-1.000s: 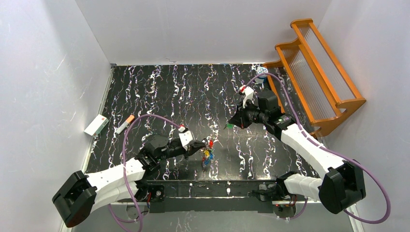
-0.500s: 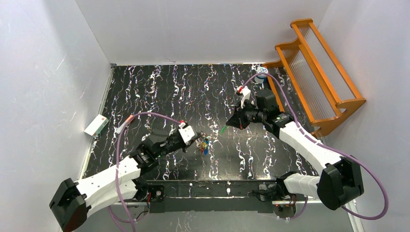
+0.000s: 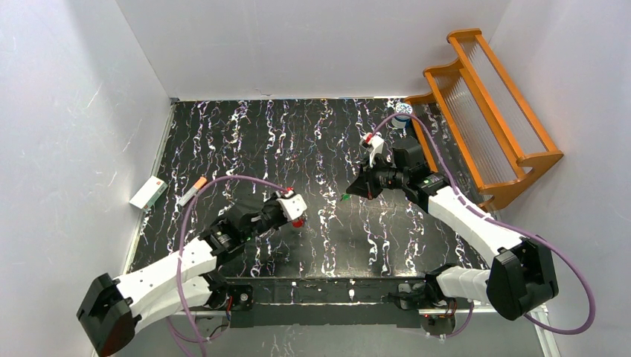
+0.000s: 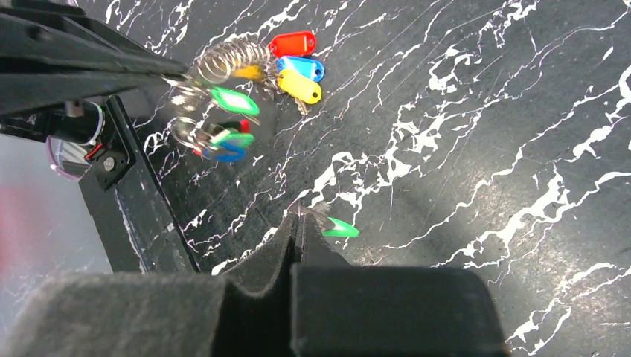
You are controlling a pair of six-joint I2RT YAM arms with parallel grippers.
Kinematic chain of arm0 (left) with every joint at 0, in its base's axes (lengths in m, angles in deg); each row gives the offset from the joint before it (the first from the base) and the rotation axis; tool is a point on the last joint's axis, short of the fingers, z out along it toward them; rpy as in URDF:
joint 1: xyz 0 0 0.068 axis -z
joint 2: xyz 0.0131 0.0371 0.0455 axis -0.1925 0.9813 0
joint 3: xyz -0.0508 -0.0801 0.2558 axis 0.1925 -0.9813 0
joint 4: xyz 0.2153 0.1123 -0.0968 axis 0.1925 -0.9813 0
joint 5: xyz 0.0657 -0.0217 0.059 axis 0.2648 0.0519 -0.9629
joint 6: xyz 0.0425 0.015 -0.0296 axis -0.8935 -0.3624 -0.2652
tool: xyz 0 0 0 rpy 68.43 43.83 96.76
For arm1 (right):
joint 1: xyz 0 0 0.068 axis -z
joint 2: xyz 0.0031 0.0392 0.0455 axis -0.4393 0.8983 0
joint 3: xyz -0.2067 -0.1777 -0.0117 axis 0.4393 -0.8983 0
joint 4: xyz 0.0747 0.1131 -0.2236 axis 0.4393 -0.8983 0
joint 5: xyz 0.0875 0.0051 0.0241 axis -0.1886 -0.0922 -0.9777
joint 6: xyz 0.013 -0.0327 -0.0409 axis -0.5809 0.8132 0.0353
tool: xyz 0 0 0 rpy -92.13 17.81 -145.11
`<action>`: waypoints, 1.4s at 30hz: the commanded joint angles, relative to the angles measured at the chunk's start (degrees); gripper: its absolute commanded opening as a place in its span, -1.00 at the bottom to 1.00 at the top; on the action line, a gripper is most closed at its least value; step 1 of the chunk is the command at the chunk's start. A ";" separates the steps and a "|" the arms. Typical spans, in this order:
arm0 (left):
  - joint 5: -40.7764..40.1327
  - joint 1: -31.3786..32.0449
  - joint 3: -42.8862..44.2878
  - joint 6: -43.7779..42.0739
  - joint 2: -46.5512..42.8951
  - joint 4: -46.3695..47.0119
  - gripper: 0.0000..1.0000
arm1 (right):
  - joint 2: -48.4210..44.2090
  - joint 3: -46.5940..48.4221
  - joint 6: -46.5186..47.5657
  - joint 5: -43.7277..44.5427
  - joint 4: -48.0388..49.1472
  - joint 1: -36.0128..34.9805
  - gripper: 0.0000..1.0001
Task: Put the keys on the keyring
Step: Insert the key onto the keyring.
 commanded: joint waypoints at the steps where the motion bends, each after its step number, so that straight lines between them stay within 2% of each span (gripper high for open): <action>1: 7.54 -0.01 -4.06 -0.99 4.08 10.03 -1.00 | -1.97 -1.55 1.18 -1.26 2.49 0.12 -0.97; 5: 12.69 1.00 -6.76 -0.94 8.80 16.94 -1.00 | -3.00 -2.52 1.51 -2.41 2.90 0.12 -0.97; 10: 16.66 2.33 -8.78 0.36 11.85 22.08 -1.00 | -2.66 -3.32 1.26 -8.05 4.97 0.14 -0.97; 20: 22.41 4.05 -14.72 10.78 9.56 33.21 -1.00 | 3.49 -1.72 1.24 -18.00 5.72 -0.11 -0.97; 28: 17.72 4.46 -17.95 20.85 5.78 34.78 -1.00 | 8.43 0.19 5.28 -15.17 2.13 -7.31 -0.97; 42: 16.05 4.54 -18.42 22.73 5.61 34.79 -1.00 | 12.90 3.84 5.47 -10.94 0.66 -17.54 -0.97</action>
